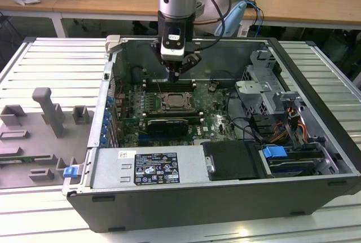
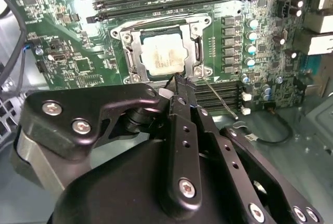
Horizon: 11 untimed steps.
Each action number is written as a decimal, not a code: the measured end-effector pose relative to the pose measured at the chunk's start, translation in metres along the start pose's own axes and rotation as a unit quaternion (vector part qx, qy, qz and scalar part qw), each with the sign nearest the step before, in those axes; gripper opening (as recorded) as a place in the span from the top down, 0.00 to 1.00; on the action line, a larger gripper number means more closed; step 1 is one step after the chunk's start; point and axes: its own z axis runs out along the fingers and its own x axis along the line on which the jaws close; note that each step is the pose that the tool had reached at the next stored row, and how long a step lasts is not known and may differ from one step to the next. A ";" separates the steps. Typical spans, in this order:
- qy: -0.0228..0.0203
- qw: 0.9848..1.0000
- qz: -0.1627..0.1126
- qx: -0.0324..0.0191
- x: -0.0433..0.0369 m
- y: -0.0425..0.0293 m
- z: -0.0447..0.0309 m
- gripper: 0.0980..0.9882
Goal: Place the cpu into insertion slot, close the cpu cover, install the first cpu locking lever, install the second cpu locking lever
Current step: 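Install the first cpu locking lever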
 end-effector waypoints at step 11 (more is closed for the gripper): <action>0.001 0.998 -0.060 0.000 0.0000 0.0000 0.0000 0.99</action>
